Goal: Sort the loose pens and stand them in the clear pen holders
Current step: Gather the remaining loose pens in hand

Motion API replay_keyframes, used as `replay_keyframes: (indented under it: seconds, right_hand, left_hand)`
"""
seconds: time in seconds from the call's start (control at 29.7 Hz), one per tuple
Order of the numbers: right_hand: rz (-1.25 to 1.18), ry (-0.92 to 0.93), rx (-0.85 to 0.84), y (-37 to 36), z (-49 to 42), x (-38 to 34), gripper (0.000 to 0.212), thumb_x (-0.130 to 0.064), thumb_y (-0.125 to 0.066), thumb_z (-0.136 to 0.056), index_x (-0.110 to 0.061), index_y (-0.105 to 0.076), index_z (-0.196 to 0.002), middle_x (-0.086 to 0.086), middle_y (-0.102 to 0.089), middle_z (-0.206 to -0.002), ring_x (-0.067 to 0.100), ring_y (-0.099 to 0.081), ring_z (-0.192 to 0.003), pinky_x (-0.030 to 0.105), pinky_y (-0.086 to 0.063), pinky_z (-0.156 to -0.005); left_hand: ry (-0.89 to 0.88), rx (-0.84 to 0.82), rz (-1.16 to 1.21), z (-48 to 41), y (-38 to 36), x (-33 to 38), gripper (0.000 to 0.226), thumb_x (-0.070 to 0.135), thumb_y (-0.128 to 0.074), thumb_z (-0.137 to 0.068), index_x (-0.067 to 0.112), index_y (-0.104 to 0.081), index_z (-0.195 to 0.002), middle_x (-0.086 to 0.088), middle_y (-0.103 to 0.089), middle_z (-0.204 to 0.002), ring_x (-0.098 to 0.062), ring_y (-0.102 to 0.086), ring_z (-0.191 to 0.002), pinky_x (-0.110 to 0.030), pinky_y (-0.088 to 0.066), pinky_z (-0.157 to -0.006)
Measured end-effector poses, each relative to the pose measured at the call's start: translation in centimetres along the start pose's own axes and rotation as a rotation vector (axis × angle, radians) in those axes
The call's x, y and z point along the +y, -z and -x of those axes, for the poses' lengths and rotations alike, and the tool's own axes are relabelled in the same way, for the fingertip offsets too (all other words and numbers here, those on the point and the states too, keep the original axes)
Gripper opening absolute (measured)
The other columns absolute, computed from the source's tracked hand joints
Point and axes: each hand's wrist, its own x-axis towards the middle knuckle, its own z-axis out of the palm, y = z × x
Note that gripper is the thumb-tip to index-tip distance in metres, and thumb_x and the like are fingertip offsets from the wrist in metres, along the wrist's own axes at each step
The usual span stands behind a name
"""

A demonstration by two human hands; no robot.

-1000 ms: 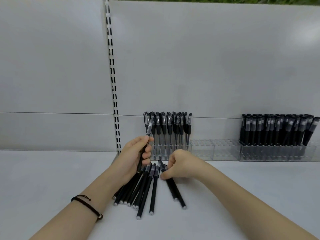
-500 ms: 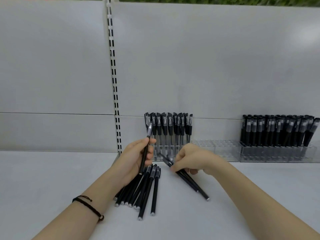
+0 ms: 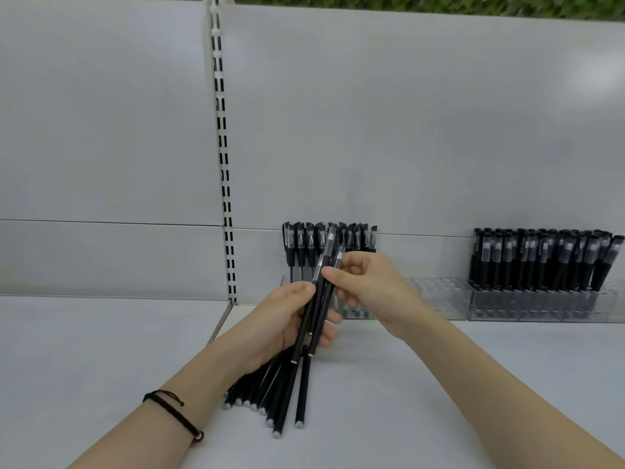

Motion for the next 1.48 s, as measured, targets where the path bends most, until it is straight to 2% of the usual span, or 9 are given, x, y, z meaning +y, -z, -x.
replay_keyframes:
  seconds: [0.13, 0.27, 0.4, 0.61, 0.84, 1.04, 1.21, 1.34, 1.48]
  right_hand:
    - [0.063, 0.007, 0.046, -0.6, 0.1, -0.2, 0.015, -0.015, -0.070, -0.087, -0.002, -0.062, -0.085, -0.001, -0.053, -0.055, 0.005, -0.041, -0.039, 0.015, -0.033, -0.039]
    - [0.079, -0.032, 0.059, -0.7, 0.3, 0.0, 0.020, -0.025, -0.069, -0.088, -0.006, -0.063, -0.087, 0.006, -0.056, -0.065, 0.004, -0.041, -0.038, 0.015, -0.033, -0.039]
    - [0.364, -0.144, -0.054, -1.3, 0.6, 1.4, 0.024, -0.030, -0.076, -0.081, -0.011, -0.063, -0.076, -0.005, -0.056, -0.059, 0.004, -0.047, -0.046, 0.015, -0.037, -0.044]
    - [0.797, -0.128, -0.206, -3.0, 1.4, 2.2, 0.040, -0.052, -0.079, -0.070, -0.018, -0.058, -0.075, -0.010, -0.053, -0.062, 0.004, -0.046, -0.056, 0.022, -0.037, -0.054]
    - [0.843, -0.244, -0.305, -2.0, 1.5, 1.4, 0.035, -0.044, -0.078, -0.074, -0.021, -0.056, -0.091, -0.012, -0.051, -0.080, 0.004, -0.047, -0.070, 0.022, -0.037, -0.058]
    - [0.883, -0.252, -0.250, -2.6, 1.6, 2.2, 0.034, -0.047, -0.065, -0.079, -0.024, -0.053, -0.101, -0.007, -0.059, -0.098, 0.016, -0.059, -0.092, 0.033, -0.048, -0.078]
    - [0.957, -0.220, -0.221, -3.1, 1.6, 2.5, 0.039, -0.056, -0.065, -0.077, -0.025, -0.052, -0.097, -0.012, -0.057, -0.088, 0.013, -0.056, -0.083, 0.031, -0.042, -0.068]
    - [0.907, -0.269, -0.244, -2.4, 1.1, 2.4, 0.041, -0.043, -0.072, -0.072, -0.025, -0.054, -0.104, -0.007, -0.059, -0.102, 0.015, -0.058, -0.093, 0.033, -0.050, -0.081]
    - [0.904, -0.319, -0.281, -1.2, 0.5, 1.9, 0.050, -0.030, -0.077, -0.074, -0.020, -0.057, -0.118, -0.001, -0.061, -0.110, 0.016, -0.058, -0.094, 0.025, -0.048, -0.077]
  left_hand:
    - [-0.004, 0.027, 0.045, -0.4, 0.3, -0.3, 0.024, 0.030, -0.038, -0.103, 0.010, -0.050, -0.108, 0.000, -0.046, -0.063, -0.010, -0.034, -0.048, -0.020, -0.035, -0.045]
    - [-0.086, 0.154, 0.090, -0.8, 1.0, 0.1, 0.022, 0.035, -0.043, -0.100, 0.015, -0.052, -0.100, 0.005, -0.033, -0.058, -0.005, -0.023, -0.045, -0.015, -0.024, -0.037]
    - [-0.204, 0.308, 0.179, -0.9, 1.9, 0.8, 0.025, 0.035, -0.044, -0.099, 0.012, -0.053, -0.102, 0.006, -0.031, -0.054, -0.005, -0.025, -0.041, -0.016, -0.025, -0.035]
    - [-0.224, 0.374, 0.160, -0.9, 2.2, 0.7, 0.027, 0.033, -0.044, -0.101, 0.010, -0.054, -0.093, 0.001, -0.049, -0.059, -0.010, -0.046, -0.045, -0.021, -0.044, -0.043]
    - [-0.205, 0.347, 0.115, -0.9, 1.9, 0.6, 0.030, 0.030, -0.045, -0.101, 0.005, -0.062, -0.099, -0.004, -0.068, -0.070, -0.012, -0.061, -0.057, -0.023, -0.055, -0.058]
    - [-0.169, 0.315, 0.079, -1.0, 1.6, 0.3, 0.027, 0.029, -0.044, -0.102, 0.006, -0.059, -0.102, 0.002, -0.052, -0.059, -0.008, -0.043, -0.045, -0.020, -0.041, -0.045]
    - [-0.157, 0.328, 0.122, -1.2, 2.0, 0.4, 0.027, 0.032, -0.043, -0.101, 0.009, -0.057, -0.098, 0.007, -0.036, -0.053, -0.005, -0.028, -0.041, -0.017, -0.026, -0.037]
    - [-0.154, 0.329, 0.136, -1.3, 2.0, 0.3, 0.024, 0.032, -0.045, -0.100, 0.011, -0.056, -0.096, 0.008, -0.033, -0.051, -0.005, -0.027, -0.040, -0.017, -0.026, -0.036]
    - [-0.138, 0.307, 0.161, -1.1, 1.9, 0.3, 0.022, 0.030, -0.045, -0.101, 0.010, -0.052, -0.095, 0.004, -0.043, -0.056, -0.008, -0.037, -0.044, -0.019, -0.035, -0.040]
